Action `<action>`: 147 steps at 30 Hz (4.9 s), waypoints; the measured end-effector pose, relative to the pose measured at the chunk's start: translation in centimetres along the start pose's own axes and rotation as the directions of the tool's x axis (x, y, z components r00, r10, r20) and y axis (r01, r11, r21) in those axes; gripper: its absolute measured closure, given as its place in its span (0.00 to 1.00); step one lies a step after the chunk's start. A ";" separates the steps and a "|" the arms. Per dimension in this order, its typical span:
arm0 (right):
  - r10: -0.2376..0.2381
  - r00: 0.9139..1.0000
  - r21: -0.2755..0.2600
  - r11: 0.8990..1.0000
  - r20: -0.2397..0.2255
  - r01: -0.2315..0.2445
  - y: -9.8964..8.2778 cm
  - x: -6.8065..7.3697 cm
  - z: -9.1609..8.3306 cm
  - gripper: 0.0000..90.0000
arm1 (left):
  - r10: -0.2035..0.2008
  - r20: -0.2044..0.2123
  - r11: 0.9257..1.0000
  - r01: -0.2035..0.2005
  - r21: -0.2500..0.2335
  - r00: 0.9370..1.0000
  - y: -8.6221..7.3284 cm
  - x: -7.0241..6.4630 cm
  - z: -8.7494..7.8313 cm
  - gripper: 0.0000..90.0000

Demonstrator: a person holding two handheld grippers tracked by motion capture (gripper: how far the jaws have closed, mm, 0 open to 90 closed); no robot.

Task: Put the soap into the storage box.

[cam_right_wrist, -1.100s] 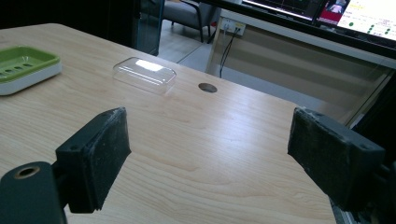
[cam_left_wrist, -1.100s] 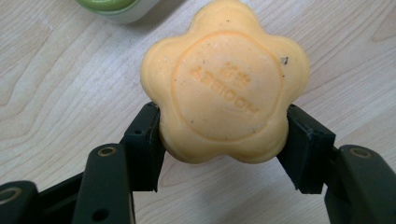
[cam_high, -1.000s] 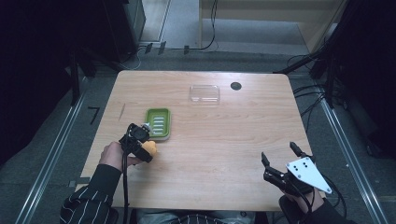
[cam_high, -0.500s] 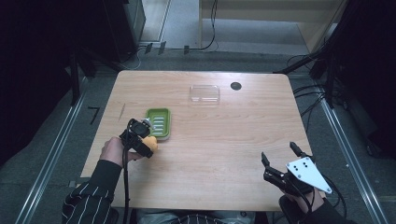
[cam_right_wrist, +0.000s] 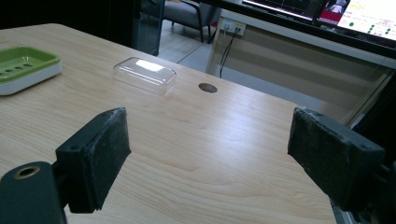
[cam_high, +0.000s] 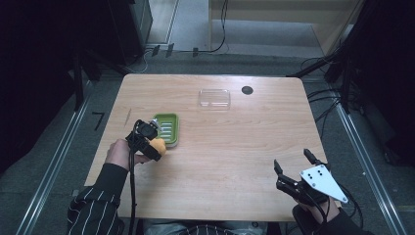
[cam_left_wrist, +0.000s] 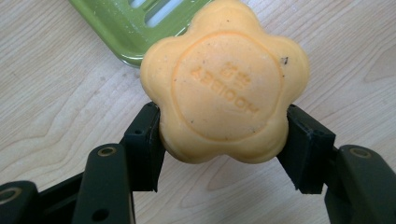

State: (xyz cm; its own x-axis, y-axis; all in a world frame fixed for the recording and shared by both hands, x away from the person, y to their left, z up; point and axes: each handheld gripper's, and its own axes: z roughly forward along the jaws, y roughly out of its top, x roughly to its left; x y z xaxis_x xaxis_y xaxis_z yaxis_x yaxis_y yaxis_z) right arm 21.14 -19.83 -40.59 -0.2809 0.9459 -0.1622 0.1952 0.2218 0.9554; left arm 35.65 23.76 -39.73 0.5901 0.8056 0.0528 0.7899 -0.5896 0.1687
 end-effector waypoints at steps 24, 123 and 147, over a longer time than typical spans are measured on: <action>-0.001 1.000 0.000 1.000 -0.001 0.001 0.0 0.0 0.0 0.15 | -0.008 -0.005 0.999 0.008 -0.036 1.000 2.0 1.3 -0.6 0.44; 0.002 1.000 0.002 1.000 0.002 -0.002 0.0 -0.1 0.0 0.15 | 0.111 -0.089 0.994 -0.111 -0.001 0.990 7.9 4.1 5.2 0.44; 0.004 1.000 0.003 1.000 -0.002 -0.004 -0.1 -0.1 0.0 0.15 | 0.101 -0.086 0.995 -0.102 -0.006 0.991 7.9 4.1 4.8 0.30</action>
State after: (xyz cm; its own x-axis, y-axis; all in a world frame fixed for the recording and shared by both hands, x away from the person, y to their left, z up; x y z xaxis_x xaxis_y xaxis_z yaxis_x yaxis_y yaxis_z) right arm 21.17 -19.97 -40.65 -0.2820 0.9464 -0.1577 0.1990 0.2185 0.9553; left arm 45.12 22.09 -42.92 0.6501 0.7441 0.1535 0.7248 -0.6680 0.1686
